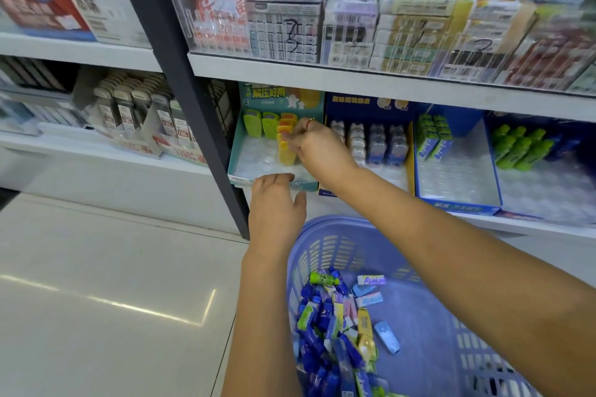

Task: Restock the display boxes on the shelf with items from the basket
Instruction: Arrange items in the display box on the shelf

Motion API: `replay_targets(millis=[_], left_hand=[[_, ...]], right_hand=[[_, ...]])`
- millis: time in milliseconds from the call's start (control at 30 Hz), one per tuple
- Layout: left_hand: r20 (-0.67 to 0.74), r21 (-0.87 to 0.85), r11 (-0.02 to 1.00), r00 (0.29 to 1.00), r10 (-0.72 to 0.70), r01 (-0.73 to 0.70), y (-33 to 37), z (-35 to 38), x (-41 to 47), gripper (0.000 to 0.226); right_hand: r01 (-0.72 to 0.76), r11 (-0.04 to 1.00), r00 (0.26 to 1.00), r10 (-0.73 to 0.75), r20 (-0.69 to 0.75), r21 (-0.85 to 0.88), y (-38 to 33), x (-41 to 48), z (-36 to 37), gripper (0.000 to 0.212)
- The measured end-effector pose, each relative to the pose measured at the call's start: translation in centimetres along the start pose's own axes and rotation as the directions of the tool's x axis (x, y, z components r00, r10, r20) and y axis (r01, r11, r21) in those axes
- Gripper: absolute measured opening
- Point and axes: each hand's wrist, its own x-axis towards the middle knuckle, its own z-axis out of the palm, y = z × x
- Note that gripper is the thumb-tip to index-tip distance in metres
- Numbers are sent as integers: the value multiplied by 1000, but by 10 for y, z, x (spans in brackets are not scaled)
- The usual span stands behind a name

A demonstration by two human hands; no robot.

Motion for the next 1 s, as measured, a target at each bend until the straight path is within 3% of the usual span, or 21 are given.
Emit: replay_targets(millis=[100, 133, 233, 333, 467, 567, 667, 733, 767, 800, 867, 933, 1000], left_hand=[[-1, -10, 1000, 1000, 1, -1, -1, -1, 1, 41], [-2, -12, 1000, 1000, 1, -1, -2, -1, 1, 41], [-6, -15, 1000, 1000, 8, -8, -4, 1, 3, 40], [-10, -35, 999, 1000, 14, -14, -5, 0, 4, 39], [-135, -94, 995, 991, 25, -38, 2, -13, -7, 33], [-181, -173, 984, 983, 14, -46, 10, -27, -19, 25], [13, -149, 989, 1000, 10, -8, 21, -22, -27, 18], [218, -64, 998, 975, 29, -15, 30, 1, -35, 17], [335, -32, 999, 941, 44, -35, 35, 18, -42, 18], [455, -15, 999, 889, 53, -51, 40, 37, -50, 19], [671, 15, 995, 739, 60, -94, 43, 78, -73, 21], [805, 74, 982, 591, 43, -172, 38, 118, -97, 24], [870, 126, 965, 493, 3, -229, 27, 151, -118, 32]], right_hand=[[147, 988, 989, -147, -1, -42, 0, 2, 1, 9], [170, 981, 985, -166, 48, -89, -3, -1, 0, 22], [303, 806, 951, -286, 114, -508, -1, -2, 5, 38], [288, 781, 954, -281, 100, -554, 0, -2, 6, 45], [261, 809, 965, -221, 139, -527, -8, -2, -2, 47], [232, 929, 971, -204, 126, -288, -5, -31, -19, 64], [134, 991, 991, -134, -6, -26, 19, -95, -32, 39], [46, 999, 995, -44, 92, -24, 46, -142, -29, 21], [-37, 997, 969, 54, 243, -75, 59, -162, -24, 19], [-113, 982, 885, 168, 433, -151, 71, -178, -15, 21], [-144, 943, 619, 323, 716, -300, 92, -207, 11, 31], [-118, 925, 446, 374, 813, -361, 113, -237, 41, 35], [-163, 908, 355, 419, 836, -386, 134, -265, 66, 40]])
